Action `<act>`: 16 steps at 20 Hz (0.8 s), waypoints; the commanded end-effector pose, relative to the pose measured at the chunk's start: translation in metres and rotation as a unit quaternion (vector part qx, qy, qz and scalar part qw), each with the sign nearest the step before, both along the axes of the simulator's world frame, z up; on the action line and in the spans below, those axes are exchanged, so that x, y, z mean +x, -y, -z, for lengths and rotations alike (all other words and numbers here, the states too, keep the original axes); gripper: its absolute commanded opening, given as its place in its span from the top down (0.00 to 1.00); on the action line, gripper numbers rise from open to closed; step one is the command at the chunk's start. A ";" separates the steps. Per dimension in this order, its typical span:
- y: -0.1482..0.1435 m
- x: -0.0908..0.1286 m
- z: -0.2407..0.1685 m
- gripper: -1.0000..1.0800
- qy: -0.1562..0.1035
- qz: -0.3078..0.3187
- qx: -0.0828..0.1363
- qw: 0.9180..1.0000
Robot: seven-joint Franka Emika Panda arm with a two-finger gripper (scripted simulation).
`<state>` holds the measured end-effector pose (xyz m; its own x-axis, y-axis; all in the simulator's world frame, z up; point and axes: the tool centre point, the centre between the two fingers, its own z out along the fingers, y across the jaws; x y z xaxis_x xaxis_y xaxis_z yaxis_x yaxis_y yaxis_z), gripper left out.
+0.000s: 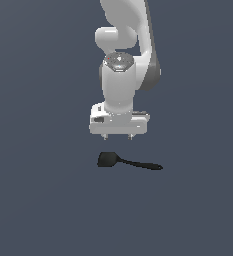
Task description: Pick up the object and move it to a goal position.
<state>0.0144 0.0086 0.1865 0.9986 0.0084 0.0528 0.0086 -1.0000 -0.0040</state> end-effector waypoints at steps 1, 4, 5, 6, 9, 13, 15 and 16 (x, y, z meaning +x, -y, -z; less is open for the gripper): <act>0.000 0.000 0.000 0.04 0.000 0.000 0.000 1.000; -0.006 -0.002 0.004 0.04 -0.003 -0.006 0.000 1.000; -0.011 -0.003 0.006 0.04 -0.005 -0.010 0.000 1.000; -0.018 -0.005 0.010 0.04 -0.008 -0.015 0.000 1.000; -0.031 -0.010 0.017 0.04 -0.013 -0.026 -0.001 1.000; -0.032 -0.010 0.018 0.04 -0.013 -0.026 -0.001 1.000; -0.032 -0.010 0.018 0.04 -0.013 -0.030 -0.001 0.999; -0.032 -0.010 0.019 0.04 -0.014 -0.034 -0.001 0.999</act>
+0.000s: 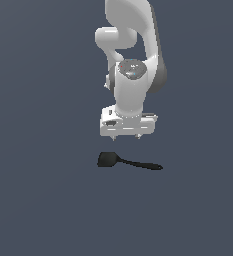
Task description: Pick up the object and move it to a goal position.
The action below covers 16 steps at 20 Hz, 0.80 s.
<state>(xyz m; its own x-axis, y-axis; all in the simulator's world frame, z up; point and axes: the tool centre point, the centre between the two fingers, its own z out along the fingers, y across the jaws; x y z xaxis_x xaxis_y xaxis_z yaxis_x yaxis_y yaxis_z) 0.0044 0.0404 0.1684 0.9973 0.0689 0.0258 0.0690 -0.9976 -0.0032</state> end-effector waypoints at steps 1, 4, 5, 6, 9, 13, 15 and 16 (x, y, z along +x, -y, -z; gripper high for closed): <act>0.000 0.000 0.001 0.04 0.000 -0.008 -0.001 1.000; -0.001 0.001 0.004 0.04 -0.001 -0.024 -0.002 1.000; -0.001 0.002 0.005 0.04 -0.001 -0.031 -0.002 1.000; -0.001 0.002 0.006 0.04 -0.001 -0.039 -0.003 0.999; -0.002 0.004 0.010 0.04 -0.002 -0.066 -0.004 0.998; -0.003 0.006 0.017 0.04 -0.004 -0.112 -0.007 0.994; -0.004 0.008 0.021 0.04 -0.004 -0.140 -0.008 0.990; -0.005 0.008 0.023 0.04 -0.005 -0.154 -0.009 0.988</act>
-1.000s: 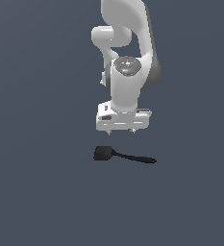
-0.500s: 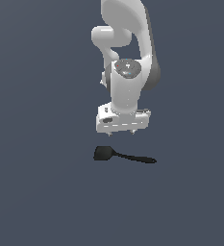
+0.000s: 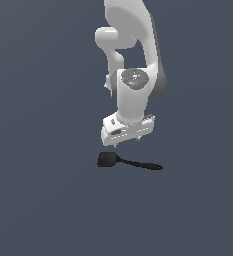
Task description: Pick up the object and move it to a goal position.
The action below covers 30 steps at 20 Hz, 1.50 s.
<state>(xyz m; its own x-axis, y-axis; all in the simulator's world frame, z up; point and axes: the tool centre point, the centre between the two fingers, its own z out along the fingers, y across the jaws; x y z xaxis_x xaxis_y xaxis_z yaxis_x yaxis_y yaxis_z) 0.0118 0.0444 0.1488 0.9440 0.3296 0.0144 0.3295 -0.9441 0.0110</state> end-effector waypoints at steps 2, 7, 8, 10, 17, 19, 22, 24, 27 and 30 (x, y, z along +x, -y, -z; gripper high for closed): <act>-0.002 0.003 0.007 0.04 -0.002 -0.051 -0.002 0.999; -0.004 0.006 0.018 0.04 -0.004 -0.124 -0.005 0.992; -0.005 0.007 0.020 0.04 -0.005 -0.139 -0.005 0.990; -0.006 0.009 0.025 0.04 -0.006 -0.168 -0.006 0.986; -0.009 0.013 0.040 0.04 -0.008 -0.268 -0.007 0.963; -0.010 0.015 0.044 0.04 -0.009 -0.296 -0.007 0.955; -0.012 0.017 0.050 0.04 -0.010 -0.337 -0.006 0.941; -0.013 0.018 0.055 0.04 -0.010 -0.364 -0.006 0.931; -0.015 0.020 0.061 0.04 -0.010 -0.405 -0.005 0.914; -0.017 0.021 0.067 0.04 -0.010 -0.442 -0.005 0.897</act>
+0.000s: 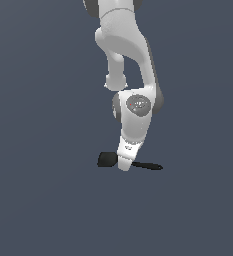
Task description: Pick up the object and move it to a goal position.
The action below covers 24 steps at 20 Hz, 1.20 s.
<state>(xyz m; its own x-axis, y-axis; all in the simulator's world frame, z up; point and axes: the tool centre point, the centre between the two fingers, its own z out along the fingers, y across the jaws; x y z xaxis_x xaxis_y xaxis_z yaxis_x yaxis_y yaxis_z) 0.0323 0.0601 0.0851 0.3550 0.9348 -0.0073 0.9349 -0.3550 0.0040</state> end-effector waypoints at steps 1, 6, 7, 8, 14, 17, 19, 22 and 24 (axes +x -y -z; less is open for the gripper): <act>-0.001 0.001 0.005 0.04 0.000 -0.033 0.001 0.999; -0.003 0.003 0.012 0.04 -0.001 -0.083 0.002 0.997; -0.004 0.004 0.013 0.04 -0.001 -0.091 0.003 0.996; -0.004 0.004 0.014 0.04 -0.001 -0.097 0.003 0.995; -0.005 0.005 0.017 0.04 -0.001 -0.124 0.004 0.992; -0.005 0.005 0.018 0.04 -0.001 -0.127 0.004 0.992; -0.005 0.005 0.018 0.04 -0.001 -0.125 0.004 0.992; -0.005 0.005 0.024 0.04 -0.001 -0.125 0.004 0.992; -0.005 0.005 0.032 0.04 -0.001 -0.125 0.004 0.992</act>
<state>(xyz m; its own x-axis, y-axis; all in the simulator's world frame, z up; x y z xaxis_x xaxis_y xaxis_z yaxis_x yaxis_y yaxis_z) 0.0376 0.0651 0.0591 0.1123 0.9937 -0.0001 0.9937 -0.1123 0.0011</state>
